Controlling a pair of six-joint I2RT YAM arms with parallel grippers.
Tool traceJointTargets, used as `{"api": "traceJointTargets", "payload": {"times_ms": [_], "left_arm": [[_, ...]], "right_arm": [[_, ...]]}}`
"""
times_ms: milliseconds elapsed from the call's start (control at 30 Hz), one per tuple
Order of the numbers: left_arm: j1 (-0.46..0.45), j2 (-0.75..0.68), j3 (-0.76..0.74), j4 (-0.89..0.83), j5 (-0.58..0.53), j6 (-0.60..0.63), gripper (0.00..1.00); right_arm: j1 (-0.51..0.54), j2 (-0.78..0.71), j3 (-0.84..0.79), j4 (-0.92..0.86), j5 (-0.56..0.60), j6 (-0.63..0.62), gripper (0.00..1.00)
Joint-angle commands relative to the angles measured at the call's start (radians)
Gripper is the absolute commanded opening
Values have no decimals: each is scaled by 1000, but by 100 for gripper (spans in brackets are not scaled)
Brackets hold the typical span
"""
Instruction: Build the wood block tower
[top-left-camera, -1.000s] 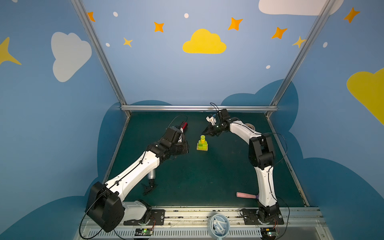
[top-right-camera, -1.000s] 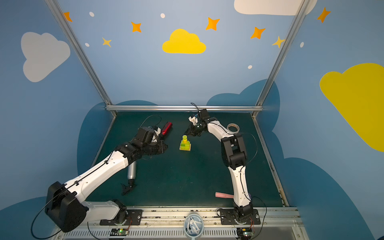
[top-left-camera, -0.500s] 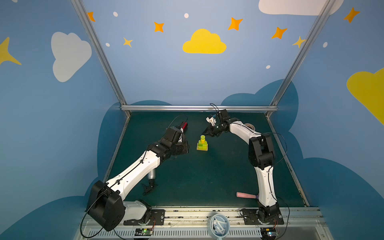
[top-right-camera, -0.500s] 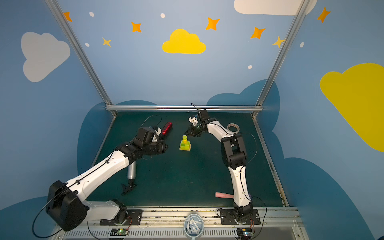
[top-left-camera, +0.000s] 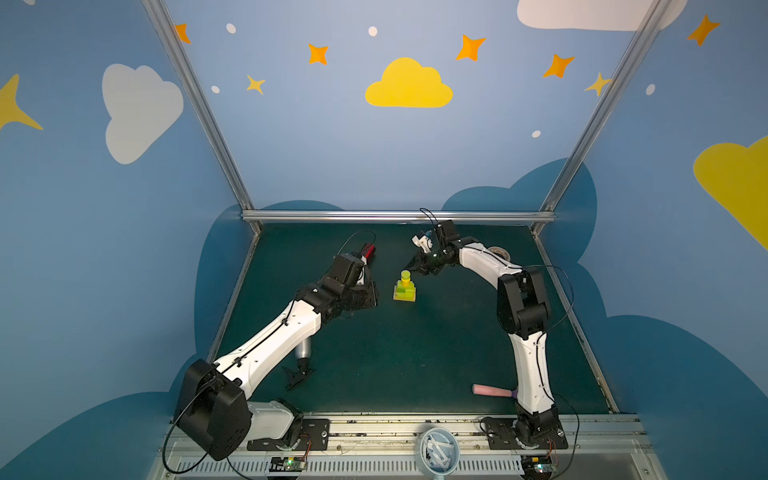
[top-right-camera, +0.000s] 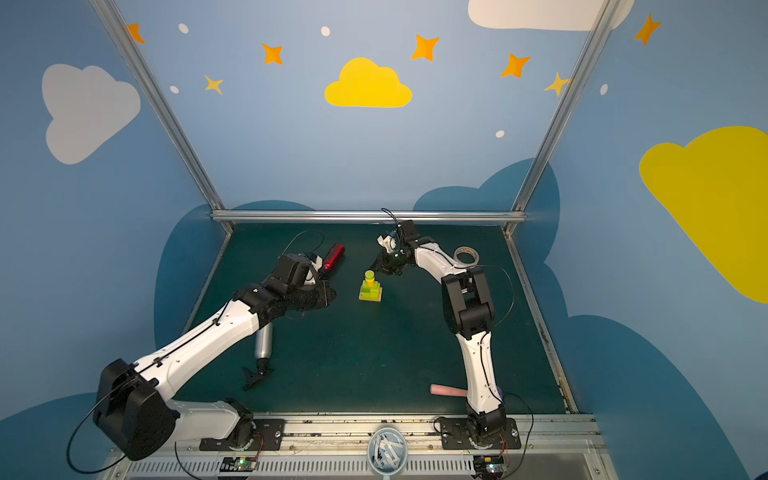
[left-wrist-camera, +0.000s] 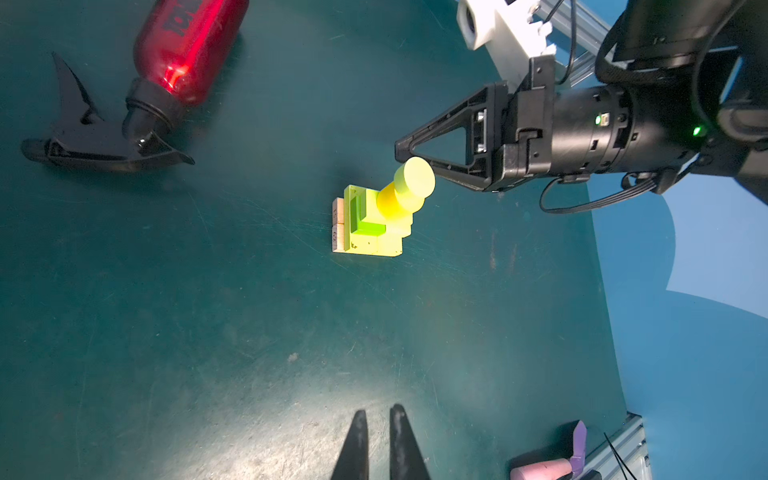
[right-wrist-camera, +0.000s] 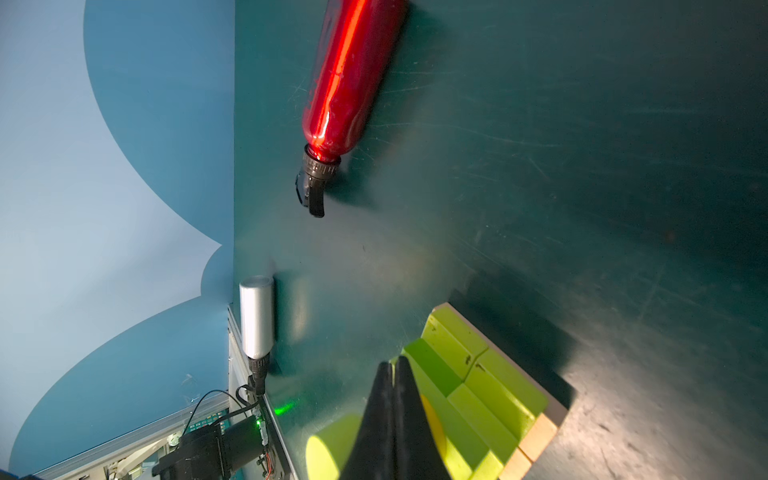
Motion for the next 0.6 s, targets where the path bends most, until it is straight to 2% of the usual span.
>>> {"api": "traceJointTargets", "payload": {"times_ms": [0,200,400,567], "left_arm": [[5,9,4,11,7,4,13],[7,54,28,24,7,8,12],[20,184,149,16,7,26,9],[34,306,255,5,58,38,8]], "right_arm": [[5,-15,-11,7,-11,-3,0],[1,-19,-10,8,-8,-2,0],[-16,-30,-10,19,0,16,0],[-22,-46,-10,27,-1,22,0]]}}
